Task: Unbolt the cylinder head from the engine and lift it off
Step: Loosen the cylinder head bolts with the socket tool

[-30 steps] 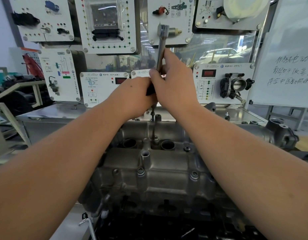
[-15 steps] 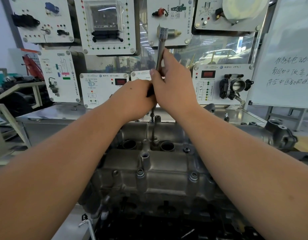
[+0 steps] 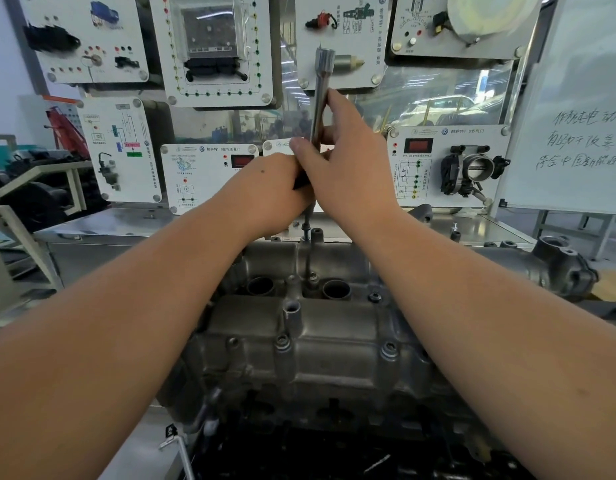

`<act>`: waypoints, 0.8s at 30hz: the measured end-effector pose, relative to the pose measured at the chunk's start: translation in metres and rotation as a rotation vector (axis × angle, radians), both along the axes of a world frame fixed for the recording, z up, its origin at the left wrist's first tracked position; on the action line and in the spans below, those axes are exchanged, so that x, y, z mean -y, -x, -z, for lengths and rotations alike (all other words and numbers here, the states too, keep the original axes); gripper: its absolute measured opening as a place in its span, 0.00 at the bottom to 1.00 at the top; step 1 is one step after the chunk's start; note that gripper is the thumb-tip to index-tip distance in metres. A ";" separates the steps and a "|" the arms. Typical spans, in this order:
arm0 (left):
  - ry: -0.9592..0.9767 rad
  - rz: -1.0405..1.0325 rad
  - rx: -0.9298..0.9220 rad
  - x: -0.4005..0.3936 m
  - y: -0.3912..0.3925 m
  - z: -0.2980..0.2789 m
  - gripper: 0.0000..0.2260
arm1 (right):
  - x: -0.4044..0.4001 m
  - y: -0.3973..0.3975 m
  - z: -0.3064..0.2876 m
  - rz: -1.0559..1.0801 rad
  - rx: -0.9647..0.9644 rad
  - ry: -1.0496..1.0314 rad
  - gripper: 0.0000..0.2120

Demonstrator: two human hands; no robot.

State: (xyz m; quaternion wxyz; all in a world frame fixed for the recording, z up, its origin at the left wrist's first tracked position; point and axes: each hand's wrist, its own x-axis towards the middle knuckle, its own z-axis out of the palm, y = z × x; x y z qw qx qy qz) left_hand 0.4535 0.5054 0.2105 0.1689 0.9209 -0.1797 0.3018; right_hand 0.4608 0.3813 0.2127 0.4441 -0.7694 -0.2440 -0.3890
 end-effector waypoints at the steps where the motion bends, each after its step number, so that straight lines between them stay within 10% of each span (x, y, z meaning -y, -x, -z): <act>1: 0.003 0.001 0.007 -0.001 0.000 -0.001 0.17 | 0.000 0.000 0.000 0.005 0.004 0.003 0.26; 24: 0.014 0.036 0.015 -0.002 -0.003 -0.001 0.16 | 0.001 -0.004 0.000 0.022 0.038 0.052 0.14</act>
